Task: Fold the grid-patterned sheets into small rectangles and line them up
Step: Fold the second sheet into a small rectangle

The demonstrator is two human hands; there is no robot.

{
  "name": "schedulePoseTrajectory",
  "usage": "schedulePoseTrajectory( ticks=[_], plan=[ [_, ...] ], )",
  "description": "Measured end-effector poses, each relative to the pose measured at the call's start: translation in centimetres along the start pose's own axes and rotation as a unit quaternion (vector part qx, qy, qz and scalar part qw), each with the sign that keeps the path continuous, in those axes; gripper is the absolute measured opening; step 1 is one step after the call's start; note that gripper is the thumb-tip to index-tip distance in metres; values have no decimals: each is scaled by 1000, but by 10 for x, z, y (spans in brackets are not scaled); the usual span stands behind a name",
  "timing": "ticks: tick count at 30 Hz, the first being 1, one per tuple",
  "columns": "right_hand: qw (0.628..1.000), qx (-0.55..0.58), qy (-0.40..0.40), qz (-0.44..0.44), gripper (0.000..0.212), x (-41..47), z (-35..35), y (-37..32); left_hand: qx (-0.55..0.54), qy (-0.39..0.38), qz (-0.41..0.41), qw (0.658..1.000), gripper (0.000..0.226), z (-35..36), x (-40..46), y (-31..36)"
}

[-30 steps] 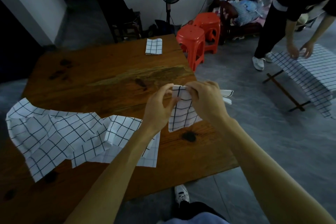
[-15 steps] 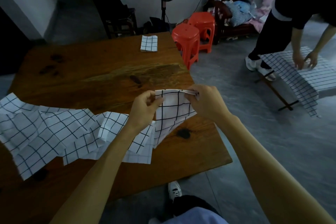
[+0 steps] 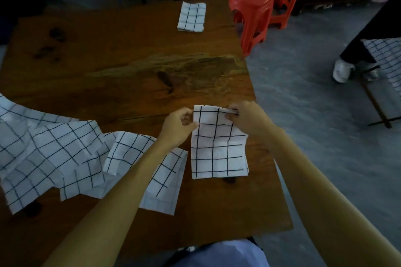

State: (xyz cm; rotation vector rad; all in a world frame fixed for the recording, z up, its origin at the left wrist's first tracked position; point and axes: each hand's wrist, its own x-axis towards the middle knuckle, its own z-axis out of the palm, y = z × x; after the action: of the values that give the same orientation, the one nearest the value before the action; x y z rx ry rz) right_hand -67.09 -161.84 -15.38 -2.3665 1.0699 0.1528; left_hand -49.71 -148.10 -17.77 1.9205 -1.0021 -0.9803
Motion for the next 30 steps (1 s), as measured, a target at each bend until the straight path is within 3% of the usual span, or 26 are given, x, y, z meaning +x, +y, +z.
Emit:
schedulePoseTrajectory(
  ticks=[3,6,11,15,17,23,30],
  plan=[
    [1000,-19,-12,2,21,31,6,16,8,-8,-27,1000,21,11,33,-11],
    [1000,-15,-12,6,29,49,13,27,31,-23,-52,998,37,20,50,-25],
    [1000,-18,0,-19,20,56,23,34,186,-48,-74,979,58,40,54,-52],
    [999,-13,34,-36,24,54,31,37,279,16,-14,960,32,49,50,-55],
    [997,-3,58,-44,25,51,32,38,303,34,-1,952,35,50,48,-56],
    [994,6,91,-64,10,33,36,34,253,54,-1,966,30,44,44,-62],
    [1000,0,-1,-20,14,-10,46,20,257,41,0,966,16,32,26,-63]
  ],
)
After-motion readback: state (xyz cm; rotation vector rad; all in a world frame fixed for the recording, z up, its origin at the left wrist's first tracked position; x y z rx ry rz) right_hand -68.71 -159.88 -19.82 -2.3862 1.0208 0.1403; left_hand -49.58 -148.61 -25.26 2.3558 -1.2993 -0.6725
